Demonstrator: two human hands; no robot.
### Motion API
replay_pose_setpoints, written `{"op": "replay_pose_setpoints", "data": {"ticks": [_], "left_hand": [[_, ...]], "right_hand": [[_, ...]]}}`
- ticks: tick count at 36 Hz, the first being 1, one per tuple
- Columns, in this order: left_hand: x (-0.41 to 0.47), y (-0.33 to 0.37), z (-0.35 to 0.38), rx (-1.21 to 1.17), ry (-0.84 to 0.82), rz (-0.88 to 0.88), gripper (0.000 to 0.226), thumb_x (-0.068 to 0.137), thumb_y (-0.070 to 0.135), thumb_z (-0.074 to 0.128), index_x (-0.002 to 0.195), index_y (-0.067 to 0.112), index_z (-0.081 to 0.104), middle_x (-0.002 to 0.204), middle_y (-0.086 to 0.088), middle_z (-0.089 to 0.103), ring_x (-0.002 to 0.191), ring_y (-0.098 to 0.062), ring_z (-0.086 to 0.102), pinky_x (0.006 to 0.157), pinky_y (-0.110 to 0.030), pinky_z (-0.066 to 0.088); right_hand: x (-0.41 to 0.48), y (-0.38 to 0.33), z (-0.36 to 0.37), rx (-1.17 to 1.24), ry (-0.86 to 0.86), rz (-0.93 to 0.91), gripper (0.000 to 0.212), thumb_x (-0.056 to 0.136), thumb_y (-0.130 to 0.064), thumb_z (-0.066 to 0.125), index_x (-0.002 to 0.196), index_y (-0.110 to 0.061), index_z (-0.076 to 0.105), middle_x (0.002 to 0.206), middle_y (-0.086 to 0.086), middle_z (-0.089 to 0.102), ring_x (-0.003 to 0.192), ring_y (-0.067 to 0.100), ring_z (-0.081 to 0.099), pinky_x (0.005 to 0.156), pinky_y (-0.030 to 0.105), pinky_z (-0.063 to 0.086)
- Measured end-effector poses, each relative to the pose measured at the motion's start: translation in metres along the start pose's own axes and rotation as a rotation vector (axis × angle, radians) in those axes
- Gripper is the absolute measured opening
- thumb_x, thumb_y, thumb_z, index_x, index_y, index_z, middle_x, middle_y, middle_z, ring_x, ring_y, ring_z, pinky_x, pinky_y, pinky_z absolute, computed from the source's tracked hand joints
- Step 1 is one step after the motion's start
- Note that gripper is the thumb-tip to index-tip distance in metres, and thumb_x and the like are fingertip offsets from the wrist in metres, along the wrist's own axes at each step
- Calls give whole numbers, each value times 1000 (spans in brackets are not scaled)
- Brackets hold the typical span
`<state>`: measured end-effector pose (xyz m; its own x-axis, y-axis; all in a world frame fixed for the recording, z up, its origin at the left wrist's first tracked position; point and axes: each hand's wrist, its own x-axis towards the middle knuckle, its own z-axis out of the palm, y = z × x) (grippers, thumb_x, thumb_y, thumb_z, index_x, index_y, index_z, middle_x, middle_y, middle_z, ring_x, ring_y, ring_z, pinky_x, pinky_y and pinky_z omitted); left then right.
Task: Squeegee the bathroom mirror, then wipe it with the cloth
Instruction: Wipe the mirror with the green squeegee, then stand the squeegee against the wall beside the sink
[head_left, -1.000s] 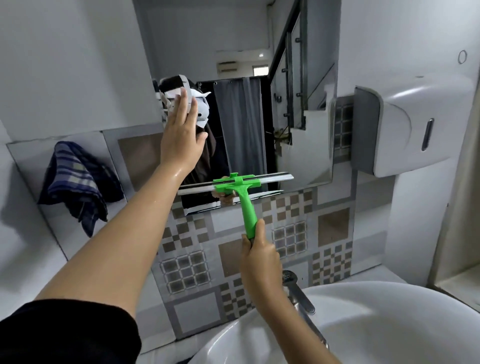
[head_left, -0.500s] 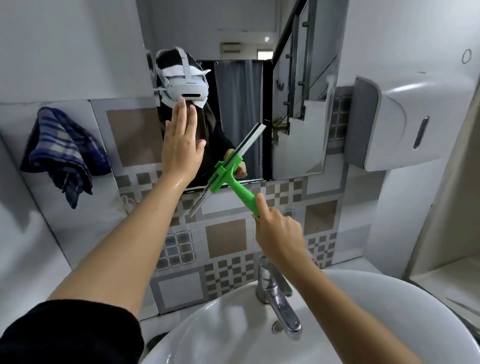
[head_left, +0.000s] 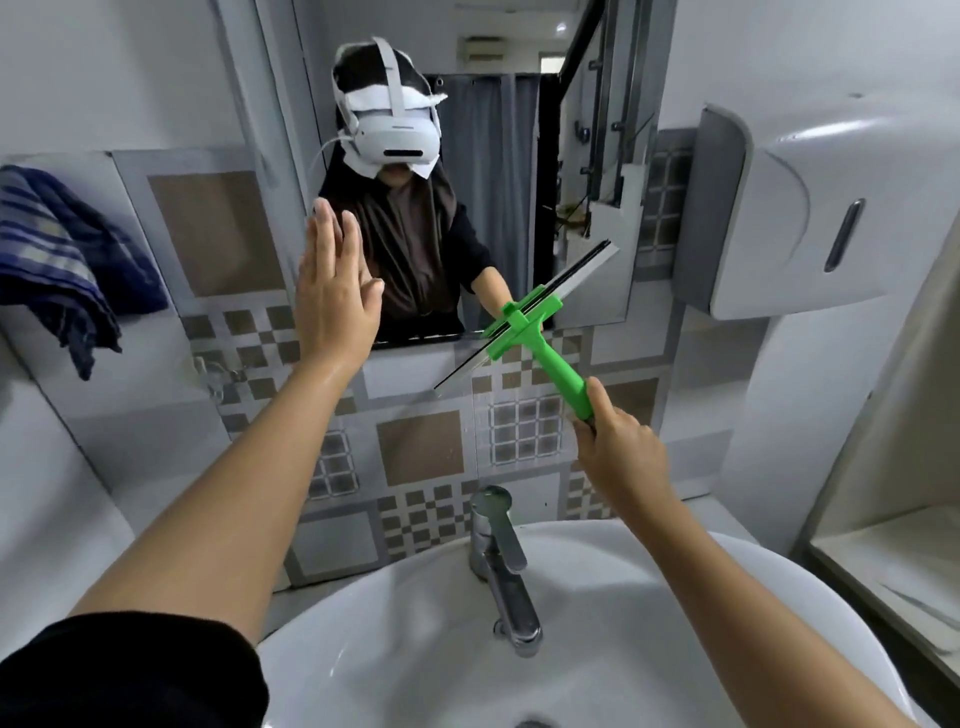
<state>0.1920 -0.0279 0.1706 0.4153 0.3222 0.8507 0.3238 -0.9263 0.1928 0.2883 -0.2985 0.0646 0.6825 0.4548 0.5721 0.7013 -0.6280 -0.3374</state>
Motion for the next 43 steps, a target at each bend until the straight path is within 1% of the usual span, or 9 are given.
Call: {"op": "replay_pose_setpoints", "data": {"ticks": [4, 9, 13, 19, 21, 27, 35, 39, 43], "left_hand": [[-8, 3, 4, -5, -29, -24, 75, 91, 14, 57, 148, 12, 8, 157, -14, -1, 144, -29, 0, 113, -47, 27], [-4, 2, 7, -28, -57, -47, 80, 89, 9, 57, 148, 15, 4, 157, -12, -7, 144, -30, -4, 107, -49, 37], [-4, 3, 10, -24, -41, -56, 77, 90, 6, 55, 148, 12, 6, 157, -14, -5, 144, -30, -3, 114, -34, 21], [-20, 17, 9, -78, -92, -95, 69, 89, 5, 55, 147, 8, 17, 157, -12, 3, 145, -27, 3, 106, -26, 23], [-24, 33, -45, -188, -69, -9, 59, 91, 9, 52, 144, 6, 26, 155, -10, 17, 144, -24, 11, 109, -28, 24], [-42, 80, -39, -381, -235, 346, 40, 94, 19, 48, 132, 7, 48, 139, -12, 47, 135, -22, 36, 113, -39, 27], [-57, 83, -39, -246, -375, 613, 49, 93, 40, 35, 134, 16, 46, 128, -3, 59, 128, -14, 45, 117, -31, 5], [-63, 76, -45, -204, -351, 660, 40, 94, 30, 38, 124, 9, 53, 88, -4, 63, 84, -19, 57, 102, -41, 39], [-75, 66, -60, -224, -277, 542, 47, 98, 38, 27, 120, 5, 53, 92, -8, 64, 82, -22, 59, 79, -35, 47]], "right_hand": [[-2, 9, 3, 26, 7, -1, 42, 96, -25, 45, 133, -9, 37, 86, 15, 66, 57, 26, 46, 51, 30, 35], [3, 17, 12, 76, 48, 55, 40, 94, -24, 47, 130, -10, 38, 83, 16, 65, 65, 35, 56, 53, 36, 41], [1, 22, 16, 107, 31, 120, 41, 94, -24, 49, 131, -10, 39, 83, 19, 64, 64, 31, 46, 54, 33, 36], [-15, 24, 17, 181, -2, 188, 41, 90, -25, 54, 129, -15, 45, 71, 8, 56, 64, 31, 50, 54, 32, 37], [-42, -8, -25, 242, 103, 96, 40, 89, -24, 58, 126, -17, 48, 67, 2, 53, 59, 29, 51, 52, 33, 40], [-19, -11, -49, 294, 104, -150, 39, 79, -27, 70, 116, -20, 60, 80, 2, 65, 62, 19, 55, 52, 34, 50], [14, -5, -92, 161, 21, -459, 45, 74, -32, 75, 117, -25, 63, 89, -7, 68, 69, 8, 54, 58, 31, 54], [22, -15, -107, 93, -2, -572, 39, 72, -27, 77, 109, -24, 68, 83, -6, 69, 65, 7, 51, 53, 29, 51], [31, -39, -105, 210, 26, -546, 46, 75, -24, 71, 119, -18, 62, 103, -5, 66, 81, 10, 62, 67, 39, 58]]}}
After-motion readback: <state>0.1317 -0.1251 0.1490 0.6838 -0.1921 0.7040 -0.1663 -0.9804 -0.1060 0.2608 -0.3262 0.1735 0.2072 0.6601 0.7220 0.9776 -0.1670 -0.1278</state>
